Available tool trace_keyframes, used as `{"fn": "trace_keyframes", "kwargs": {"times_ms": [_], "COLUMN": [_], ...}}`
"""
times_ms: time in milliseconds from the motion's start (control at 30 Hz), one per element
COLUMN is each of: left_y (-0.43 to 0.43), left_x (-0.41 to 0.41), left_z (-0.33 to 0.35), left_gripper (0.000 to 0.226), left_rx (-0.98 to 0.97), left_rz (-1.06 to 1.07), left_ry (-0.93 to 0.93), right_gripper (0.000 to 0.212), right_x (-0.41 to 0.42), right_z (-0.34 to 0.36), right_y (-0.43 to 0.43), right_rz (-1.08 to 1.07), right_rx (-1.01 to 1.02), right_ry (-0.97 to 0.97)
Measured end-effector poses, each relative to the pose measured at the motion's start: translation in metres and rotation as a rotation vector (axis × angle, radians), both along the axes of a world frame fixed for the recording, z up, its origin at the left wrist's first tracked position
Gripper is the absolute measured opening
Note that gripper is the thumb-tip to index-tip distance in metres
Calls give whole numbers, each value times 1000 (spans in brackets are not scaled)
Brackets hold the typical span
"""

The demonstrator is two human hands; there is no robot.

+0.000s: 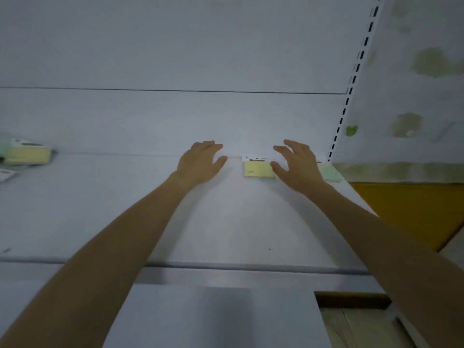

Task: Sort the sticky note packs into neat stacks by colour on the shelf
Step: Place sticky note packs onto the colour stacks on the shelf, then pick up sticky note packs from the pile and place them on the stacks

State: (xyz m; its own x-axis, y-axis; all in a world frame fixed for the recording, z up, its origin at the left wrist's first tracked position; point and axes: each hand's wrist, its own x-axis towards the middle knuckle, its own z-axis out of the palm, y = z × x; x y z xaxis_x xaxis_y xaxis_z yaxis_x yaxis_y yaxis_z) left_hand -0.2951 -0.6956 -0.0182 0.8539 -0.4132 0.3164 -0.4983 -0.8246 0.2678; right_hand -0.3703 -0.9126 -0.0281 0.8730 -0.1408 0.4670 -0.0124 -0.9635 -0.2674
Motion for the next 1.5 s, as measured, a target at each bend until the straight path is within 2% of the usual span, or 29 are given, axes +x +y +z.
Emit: {"fn": "trace_keyframes", "kwargs": {"times_ms": [200, 367, 667, 967, 1067, 1233, 1500], "left_y": [154, 280, 434, 544, 564, 570, 541], "left_x": [0, -1, 8, 82, 112, 158, 216], "left_z": [26, 21, 20, 16, 16, 14, 18], "left_gripper": [48, 47, 44, 44, 46, 47, 46], "left_rx": [36, 7, -16, 14, 49, 55, 17], "left_rz": [146, 239, 398, 485, 481, 401, 216], "left_ry": [-83, -57, -46, -3, 57, 94, 224], "right_gripper": [43, 46, 45, 46, 53, 67, 69], "right_x": [17, 32, 76, 194, 232, 271, 272], "right_z": [5, 7, 9, 8, 7, -4, 1], "right_y": [143, 272, 439, 516, 536, 556, 562], "right_rz": [213, 388, 629, 518, 407, 294, 195], "right_rx": [-57, -111, -190, 66, 185, 257, 345], "right_ry": [-15, 61, 211, 287, 373, 524, 408]}}
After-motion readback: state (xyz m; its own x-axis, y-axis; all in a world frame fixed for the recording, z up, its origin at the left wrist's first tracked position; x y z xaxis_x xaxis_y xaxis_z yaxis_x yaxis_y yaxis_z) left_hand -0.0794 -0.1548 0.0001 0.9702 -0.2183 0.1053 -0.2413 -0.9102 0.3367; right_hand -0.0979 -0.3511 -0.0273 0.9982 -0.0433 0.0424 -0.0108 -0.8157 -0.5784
